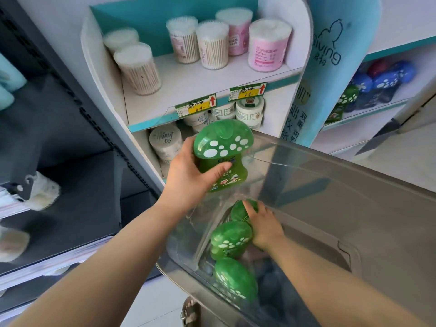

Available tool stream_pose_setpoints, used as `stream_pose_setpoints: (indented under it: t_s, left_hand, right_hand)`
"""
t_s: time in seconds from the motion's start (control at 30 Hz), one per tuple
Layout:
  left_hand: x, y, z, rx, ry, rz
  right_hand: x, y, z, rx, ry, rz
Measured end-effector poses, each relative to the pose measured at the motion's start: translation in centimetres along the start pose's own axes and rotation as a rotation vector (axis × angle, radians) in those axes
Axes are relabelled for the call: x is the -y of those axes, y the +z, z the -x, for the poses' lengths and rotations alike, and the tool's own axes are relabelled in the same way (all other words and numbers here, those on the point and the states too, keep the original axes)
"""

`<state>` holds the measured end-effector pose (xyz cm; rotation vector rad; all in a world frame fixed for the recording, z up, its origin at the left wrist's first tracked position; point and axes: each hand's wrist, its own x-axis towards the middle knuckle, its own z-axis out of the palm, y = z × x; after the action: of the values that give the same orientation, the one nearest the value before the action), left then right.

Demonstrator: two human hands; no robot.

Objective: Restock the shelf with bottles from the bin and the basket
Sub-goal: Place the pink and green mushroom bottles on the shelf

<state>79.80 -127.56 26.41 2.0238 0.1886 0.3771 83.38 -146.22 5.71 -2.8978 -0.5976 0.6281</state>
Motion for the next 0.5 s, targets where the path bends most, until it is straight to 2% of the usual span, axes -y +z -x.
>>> stream_pose_setpoints:
  t_s: [0.27, 0.37, 0.5]
  left_hand:
    - [0.1, 0.0, 0.1, 0.036, 0.008, -0.015]
    - [-0.4, -0.1, 0.2, 0.040, 0.009, -0.030]
    - [-2.0, -0.8, 0.8, 0.031, -0.001, -0.005]
  right_hand:
    - [-3.6, -5.6, 3.8, -0.094, 0.060, -0.333]
    - [-3.3, -10.6, 6.5, -0.164, 0.087, -0.621]
    - [-2.0, -17.4, 10.1, -0.314, 0.012, -1.047]
